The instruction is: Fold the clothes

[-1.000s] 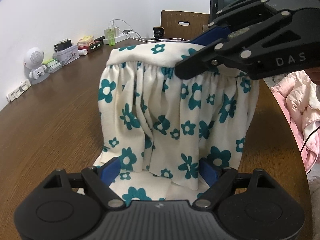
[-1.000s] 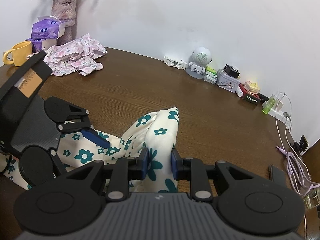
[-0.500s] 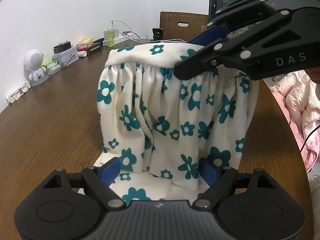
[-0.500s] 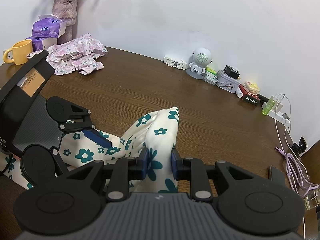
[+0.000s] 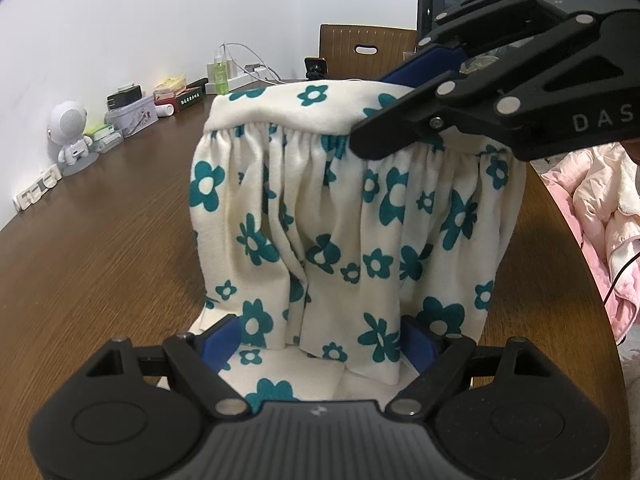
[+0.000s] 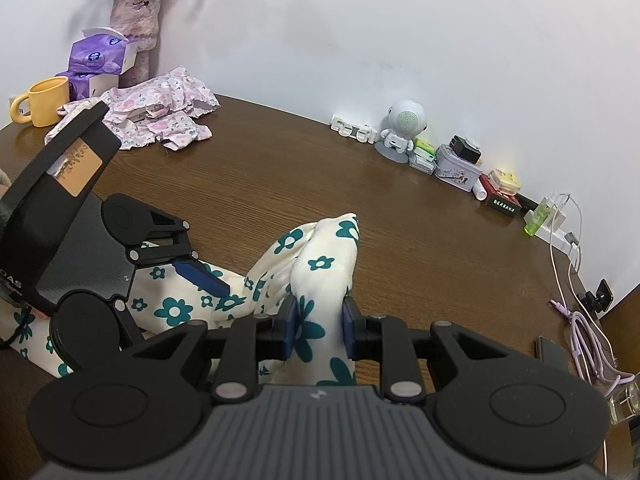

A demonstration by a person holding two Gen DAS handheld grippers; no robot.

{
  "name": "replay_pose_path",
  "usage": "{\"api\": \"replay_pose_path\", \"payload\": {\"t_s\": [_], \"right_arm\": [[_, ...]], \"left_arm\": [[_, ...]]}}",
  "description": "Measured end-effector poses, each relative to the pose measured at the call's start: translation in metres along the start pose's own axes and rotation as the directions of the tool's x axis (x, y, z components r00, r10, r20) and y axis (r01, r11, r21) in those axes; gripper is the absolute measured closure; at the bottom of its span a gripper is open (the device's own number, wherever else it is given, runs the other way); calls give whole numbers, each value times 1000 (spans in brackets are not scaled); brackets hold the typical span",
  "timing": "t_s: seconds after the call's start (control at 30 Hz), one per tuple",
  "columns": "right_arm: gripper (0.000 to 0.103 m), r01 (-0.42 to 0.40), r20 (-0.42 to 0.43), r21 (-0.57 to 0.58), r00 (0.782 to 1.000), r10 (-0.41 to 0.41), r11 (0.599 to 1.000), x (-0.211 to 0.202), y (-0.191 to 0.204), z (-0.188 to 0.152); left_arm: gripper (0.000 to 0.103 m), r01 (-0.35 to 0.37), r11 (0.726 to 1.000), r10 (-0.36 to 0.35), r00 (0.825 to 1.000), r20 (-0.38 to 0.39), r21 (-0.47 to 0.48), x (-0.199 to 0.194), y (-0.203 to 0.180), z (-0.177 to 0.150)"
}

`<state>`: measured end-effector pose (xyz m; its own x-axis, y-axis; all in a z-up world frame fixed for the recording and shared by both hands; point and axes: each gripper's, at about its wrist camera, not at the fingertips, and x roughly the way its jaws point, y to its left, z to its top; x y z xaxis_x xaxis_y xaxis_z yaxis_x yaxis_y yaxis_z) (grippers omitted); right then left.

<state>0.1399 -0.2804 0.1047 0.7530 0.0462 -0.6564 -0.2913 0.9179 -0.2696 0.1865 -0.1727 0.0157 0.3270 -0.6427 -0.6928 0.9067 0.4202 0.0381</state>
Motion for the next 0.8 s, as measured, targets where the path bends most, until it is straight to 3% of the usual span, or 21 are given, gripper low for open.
{"api": "replay_pose_path", "payload": {"t_s": [0.47,0.8], "right_arm": [[81,-2,13,-20,1000,2,1000,-6,10,2],[81,-14,30,-48,999,16,999,-13,26,8]], "left_arm": [[18,16,1000,-16,1000,18,-10,3,2,-1],[24,57,998,-56,997,57,-11,-2,8,-6]]}}
